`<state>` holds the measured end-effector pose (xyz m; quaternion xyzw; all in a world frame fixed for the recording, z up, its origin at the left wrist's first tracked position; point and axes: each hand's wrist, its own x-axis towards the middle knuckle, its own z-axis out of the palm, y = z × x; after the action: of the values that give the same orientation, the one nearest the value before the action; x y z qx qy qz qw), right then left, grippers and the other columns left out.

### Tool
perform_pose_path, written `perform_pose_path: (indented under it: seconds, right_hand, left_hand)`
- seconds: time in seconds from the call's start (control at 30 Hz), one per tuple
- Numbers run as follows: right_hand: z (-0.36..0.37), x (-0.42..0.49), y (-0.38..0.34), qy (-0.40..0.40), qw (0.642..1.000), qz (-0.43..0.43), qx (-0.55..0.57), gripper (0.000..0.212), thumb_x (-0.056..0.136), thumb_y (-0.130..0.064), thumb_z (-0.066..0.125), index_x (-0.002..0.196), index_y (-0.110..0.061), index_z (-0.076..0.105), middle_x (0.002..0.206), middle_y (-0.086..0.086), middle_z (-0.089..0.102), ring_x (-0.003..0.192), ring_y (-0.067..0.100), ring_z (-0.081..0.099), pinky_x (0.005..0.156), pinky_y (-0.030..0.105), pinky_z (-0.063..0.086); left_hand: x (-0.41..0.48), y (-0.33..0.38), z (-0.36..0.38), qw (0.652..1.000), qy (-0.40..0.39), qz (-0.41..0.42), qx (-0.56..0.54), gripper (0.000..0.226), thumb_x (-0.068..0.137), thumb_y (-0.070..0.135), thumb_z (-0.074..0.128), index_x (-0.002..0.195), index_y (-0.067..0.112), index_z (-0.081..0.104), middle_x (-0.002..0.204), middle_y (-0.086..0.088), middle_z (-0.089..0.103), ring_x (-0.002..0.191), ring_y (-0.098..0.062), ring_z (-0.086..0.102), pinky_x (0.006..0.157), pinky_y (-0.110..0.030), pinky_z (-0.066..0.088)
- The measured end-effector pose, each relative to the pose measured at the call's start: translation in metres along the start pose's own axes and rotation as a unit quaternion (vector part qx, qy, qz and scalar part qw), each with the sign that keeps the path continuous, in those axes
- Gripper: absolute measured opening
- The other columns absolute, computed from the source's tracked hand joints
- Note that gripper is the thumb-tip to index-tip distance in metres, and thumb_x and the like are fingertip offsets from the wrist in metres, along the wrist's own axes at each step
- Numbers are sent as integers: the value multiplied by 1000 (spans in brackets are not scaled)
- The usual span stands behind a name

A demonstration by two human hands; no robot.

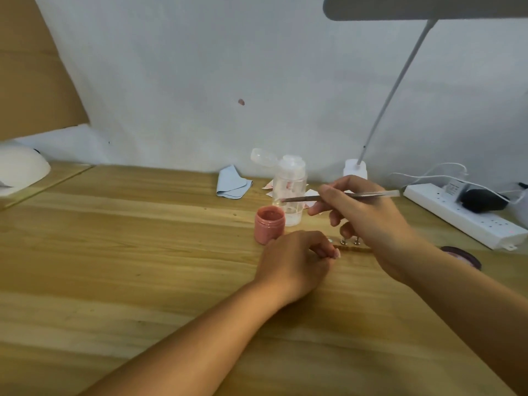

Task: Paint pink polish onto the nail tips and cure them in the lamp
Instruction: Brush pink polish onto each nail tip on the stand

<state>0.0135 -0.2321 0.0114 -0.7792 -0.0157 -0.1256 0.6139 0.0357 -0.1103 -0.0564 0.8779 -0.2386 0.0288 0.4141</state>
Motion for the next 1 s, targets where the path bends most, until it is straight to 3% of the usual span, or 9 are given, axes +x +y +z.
perform_pose_path:
  seconds: [0.13, 0.27, 0.4, 0.53, 0.63, 0.7, 0.8, 0.9, 1.0]
  right_hand:
    - [28, 22, 0, -35, 996, 0, -81, 13, 90, -26, 65, 84, -16, 62, 72, -1, 75, 50, -3, 48, 53, 16, 37]
    - [42, 31, 6, -25, 985, -21, -172, 12, 85, -24, 67, 75, -21, 60, 65, -7, 73, 77, 4, 64, 74, 29, 49]
    - [30, 23, 2, 0, 972, -60, -229, 8, 84, -25, 65, 79, -24, 60, 66, -11, 71, 66, -4, 62, 57, 16, 41]
    - [3, -3, -3, 49, 994, -79, -66, 6, 90, -13, 57, 84, -14, 56, 65, 3, 70, 48, 6, 53, 47, 18, 42]
    - [-19, -30, 4, 36, 998, -37, 43, 14, 97, -19, 52, 99, -8, 60, 84, 6, 75, 68, 15, 66, 59, 25, 56]
    - [-29, -44, 16, 47, 997, -11, 55, 17, 94, -19, 58, 100, -4, 62, 86, 6, 75, 72, 19, 65, 66, 28, 57]
    - [-36, -55, 36, 96, 991, 21, 90, 22, 88, -12, 63, 95, 7, 56, 69, 5, 67, 59, 17, 52, 56, 24, 49]
    - [-37, -59, 46, 120, 986, 31, 114, 11, 90, -10, 61, 89, -1, 55, 63, 5, 65, 54, 14, 52, 51, 20, 46]
    - [-35, -58, 51, 119, 985, 21, 122, 13, 91, -6, 59, 81, -5, 52, 67, 12, 70, 53, 14, 57, 52, 20, 50]
  left_hand:
    - [-1, -3, 1, 1000, 1, 7, 9, 16, 85, 29, 69, 75, 39, 61, 90, 21, 71, 62, 18, 50, 67, -16, 38]
    - [0, -6, 3, 1000, 11, 22, 19, 20, 85, 30, 69, 71, 40, 58, 90, 20, 72, 63, 21, 50, 58, -6, 28]
    - [1, -5, 5, 1000, 3, 26, 10, 17, 85, 30, 68, 74, 39, 59, 92, 20, 72, 64, 21, 50, 65, -14, 35]
    - [1, -3, 8, 1000, 1, 23, -9, 13, 84, 27, 69, 78, 37, 64, 94, 18, 72, 63, 17, 50, 76, -22, 43]
    - [2, -4, 10, 999, 3, 22, -24, 15, 83, 20, 70, 79, 34, 67, 90, 16, 72, 66, 9, 53, 76, -20, 43]
    - [3, -6, 11, 1000, 3, 22, -20, 17, 83, 21, 71, 77, 36, 66, 87, 17, 71, 67, 9, 54, 74, -18, 42]
    - [5, -10, 10, 999, -5, 32, -44, 18, 83, 19, 74, 78, 35, 68, 89, 14, 73, 82, 5, 62, 75, -22, 45]
    - [7, -12, 10, 997, -4, 36, -63, 18, 83, 14, 76, 80, 32, 70, 89, 11, 74, 82, -1, 65, 71, -20, 41]
    - [8, -13, 9, 997, -4, 38, -74, 14, 83, 12, 76, 83, 26, 73, 87, 10, 74, 74, 8, 61, 67, -13, 38]
